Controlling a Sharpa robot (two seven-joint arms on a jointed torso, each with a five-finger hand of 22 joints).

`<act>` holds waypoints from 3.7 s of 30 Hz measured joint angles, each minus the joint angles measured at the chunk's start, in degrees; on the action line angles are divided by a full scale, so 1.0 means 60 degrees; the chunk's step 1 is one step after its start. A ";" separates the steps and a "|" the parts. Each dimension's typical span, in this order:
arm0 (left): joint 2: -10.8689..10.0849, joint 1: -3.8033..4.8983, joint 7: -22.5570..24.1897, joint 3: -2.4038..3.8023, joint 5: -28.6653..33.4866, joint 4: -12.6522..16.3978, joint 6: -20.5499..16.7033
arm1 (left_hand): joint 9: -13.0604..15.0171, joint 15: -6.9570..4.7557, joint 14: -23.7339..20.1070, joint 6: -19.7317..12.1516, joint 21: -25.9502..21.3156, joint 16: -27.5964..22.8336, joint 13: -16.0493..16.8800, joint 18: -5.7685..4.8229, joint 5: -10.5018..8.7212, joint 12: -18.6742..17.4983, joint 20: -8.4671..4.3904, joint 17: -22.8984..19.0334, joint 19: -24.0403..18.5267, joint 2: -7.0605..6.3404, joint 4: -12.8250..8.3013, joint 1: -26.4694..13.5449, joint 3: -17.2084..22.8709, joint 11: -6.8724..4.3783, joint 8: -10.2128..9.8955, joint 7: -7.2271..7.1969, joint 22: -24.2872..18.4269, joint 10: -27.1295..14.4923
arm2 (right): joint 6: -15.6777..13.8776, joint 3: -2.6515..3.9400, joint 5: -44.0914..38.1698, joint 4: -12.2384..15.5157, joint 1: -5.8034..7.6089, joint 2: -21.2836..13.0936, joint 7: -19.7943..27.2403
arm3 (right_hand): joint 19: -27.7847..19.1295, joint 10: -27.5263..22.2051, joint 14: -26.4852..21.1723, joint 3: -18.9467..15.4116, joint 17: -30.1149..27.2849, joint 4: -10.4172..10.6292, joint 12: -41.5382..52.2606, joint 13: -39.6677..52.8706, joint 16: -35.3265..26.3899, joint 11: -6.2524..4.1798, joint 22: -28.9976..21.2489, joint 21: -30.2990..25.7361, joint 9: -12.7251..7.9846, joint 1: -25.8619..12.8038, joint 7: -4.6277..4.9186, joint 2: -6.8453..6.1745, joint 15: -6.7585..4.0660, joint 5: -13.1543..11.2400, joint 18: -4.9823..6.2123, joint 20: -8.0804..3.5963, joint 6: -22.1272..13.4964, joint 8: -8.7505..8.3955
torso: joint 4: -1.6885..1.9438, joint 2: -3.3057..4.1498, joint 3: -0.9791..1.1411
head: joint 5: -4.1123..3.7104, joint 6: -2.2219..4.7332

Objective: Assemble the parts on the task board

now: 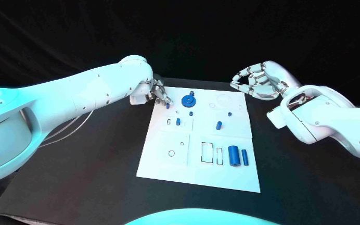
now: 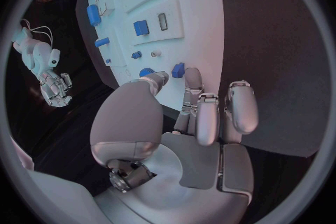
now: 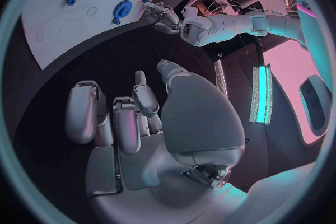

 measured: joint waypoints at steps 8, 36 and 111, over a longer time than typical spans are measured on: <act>0.0010 -0.0002 0.0037 0.0000 0.0010 -0.0021 -0.0008 | -0.0011 0.0000 0.0000 0.0105 0.0000 0.0000 0.0029 0.0000 0.0000 0.0038 0.0000 0.0000 0.0000 0.0171 -0.0001 0.0284 0.0002 0.0000 0.0000 -0.0035 0.0037 0.0000 | 0.0000 0.0000 -0.0001 0.0005 0.0000 0.0007 0.0001 | 0.0000 0.0000 0.0000 0.0000 0.0000 0.0000 0.0000 0.0000 0.0000 0.0000 -0.0001 0.0000 -0.0001 0.0000 -0.0035 0.0000 0.0000 0.0000 0.0000 0.0000 -0.0034 0.0000 | 0.0002 -0.0001 0.0001 | 0.0000 -0.0008; 0.0096 -0.0016 0.0048 -0.0044 0.0032 -0.0142 0.0037 | -0.0010 0.0000 0.0000 0.0309 0.0000 0.0075 0.0175 0.0000 0.0000 0.0185 0.0019 0.0000 0.0089 0.0288 -0.0027 0.0638 0.0028 -0.0105 0.0037 -0.0104 0.0175 0.0106 | 0.0001 0.0000 -0.0001 0.0030 0.0000 0.0006 0.0003 | 0.0000 0.0000 0.0000 0.0000 0.0005 0.0000 0.0000 0.0001 0.0000 0.0000 -0.0004 0.0000 0.0005 0.0000 -0.0034 0.0000 0.0000 0.0000 0.0000 0.0000 -0.0034 -0.0001 | -0.0003 0.0004 0.0002 | -0.0002 -0.0020; -0.2092 -0.0974 -0.0223 -0.0021 0.0091 0.3935 -0.2560 | 0.0940 -0.0243 0.0000 0.0312 0.0412 0.0112 0.1414 -0.0001 0.0066 0.1182 -0.0238 -0.0001 0.0653 -0.0162 -0.0715 0.0804 0.3064 -0.0442 0.1418 -0.0313 0.0465 0.1167 | 0.0030 -0.0015 -0.0012 -0.0024 -0.0012 -0.0054 0.0004 | 0.0000 0.0000 0.0035 0.0000 0.0000 0.0000 0.0000 0.0001 0.0000 0.0000 -0.0004 -0.0038 0.0020 0.0000 -0.0034 0.0000 -0.0035 0.0000 0.0000 0.0000 -0.0034 0.0041 | 0.0022 -0.0016 -0.0005 | 0.0083 -0.0192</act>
